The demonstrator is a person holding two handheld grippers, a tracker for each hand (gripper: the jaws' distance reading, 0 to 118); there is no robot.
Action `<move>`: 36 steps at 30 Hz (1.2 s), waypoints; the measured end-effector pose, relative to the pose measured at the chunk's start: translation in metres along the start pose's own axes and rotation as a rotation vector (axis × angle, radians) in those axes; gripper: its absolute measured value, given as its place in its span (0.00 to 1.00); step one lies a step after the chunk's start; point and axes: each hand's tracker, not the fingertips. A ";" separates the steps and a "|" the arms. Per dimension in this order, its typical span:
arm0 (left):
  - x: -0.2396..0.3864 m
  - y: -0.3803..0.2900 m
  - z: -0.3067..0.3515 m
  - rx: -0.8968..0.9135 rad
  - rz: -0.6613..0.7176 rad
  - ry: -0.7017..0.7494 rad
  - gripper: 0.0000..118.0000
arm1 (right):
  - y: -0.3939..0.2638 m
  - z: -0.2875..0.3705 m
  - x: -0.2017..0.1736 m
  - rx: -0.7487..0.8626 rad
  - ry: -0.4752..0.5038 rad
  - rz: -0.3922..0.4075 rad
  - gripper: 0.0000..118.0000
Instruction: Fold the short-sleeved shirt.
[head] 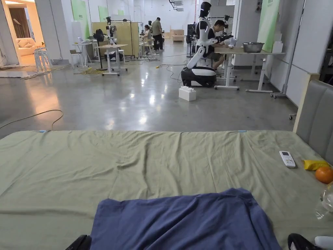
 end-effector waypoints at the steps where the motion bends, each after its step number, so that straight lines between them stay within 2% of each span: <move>1: 0.000 0.001 0.002 0.001 0.007 0.005 0.00 | -0.004 -0.002 0.001 -0.079 0.023 -0.066 0.00; 4: -0.006 0.005 0.004 -0.003 0.051 0.019 0.00 | -0.001 -0.003 0.001 -0.057 0.005 -0.052 0.00; 6: -0.013 0.006 0.006 0.009 0.105 0.020 0.00 | -0.003 -0.003 0.003 -0.096 0.023 -0.131 0.00; 11: -0.019 0.004 0.004 -0.017 0.109 0.042 0.00 | -0.001 0.000 0.002 -0.064 0.005 -0.103 0.00; 13: -0.020 0.002 0.004 -0.033 0.093 0.052 0.00 | -0.002 0.000 0.002 -0.082 0.006 -0.169 0.00; 14: -0.023 0.000 0.004 -0.041 0.105 0.051 0.00 | -0.001 0.001 0.002 -0.068 0.010 -0.175 0.00; 16: -0.029 -0.005 0.005 -0.052 0.149 0.048 0.00 | -0.001 0.000 0.003 -0.069 0.013 -0.174 0.00; 20: -0.036 -0.013 0.005 -0.082 0.142 0.058 0.00 | -0.001 -0.002 0.003 -0.088 0.022 -0.142 0.00; 24: -0.050 -0.035 -0.003 -0.180 0.178 0.037 0.00 | -0.006 0.000 0.003 -0.118 0.030 -0.125 0.00; 25: -0.055 -0.044 -0.007 -0.211 0.197 0.026 0.02 | -0.008 0.002 0.003 -0.127 0.027 -0.122 0.00; 26: -0.060 -0.054 -0.011 -0.238 0.216 0.019 0.10 | -0.010 0.004 0.004 -0.135 0.025 -0.120 0.00; 27: -0.065 -0.066 -0.018 -0.287 0.247 0.007 0.23 | -0.012 0.006 0.004 -0.143 0.024 -0.121 0.00; 28: -0.070 -0.080 -0.025 -0.345 0.267 -0.001 0.46 | -0.016 0.007 0.004 -0.152 0.025 -0.125 0.00; 29: -0.070 -0.094 -0.036 -0.424 0.260 0.009 0.58 | -0.019 0.008 0.005 -0.168 0.029 -0.134 0.00; 32: -0.071 -0.137 -0.055 -0.513 0.217 -0.019 0.60 | -0.030 0.009 0.008 -0.212 0.029 -0.152 0.00; 36: -0.078 -0.191 -0.082 -0.635 0.287 -0.078 0.58 | -0.042 0.011 0.010 -0.287 0.003 -0.187 0.00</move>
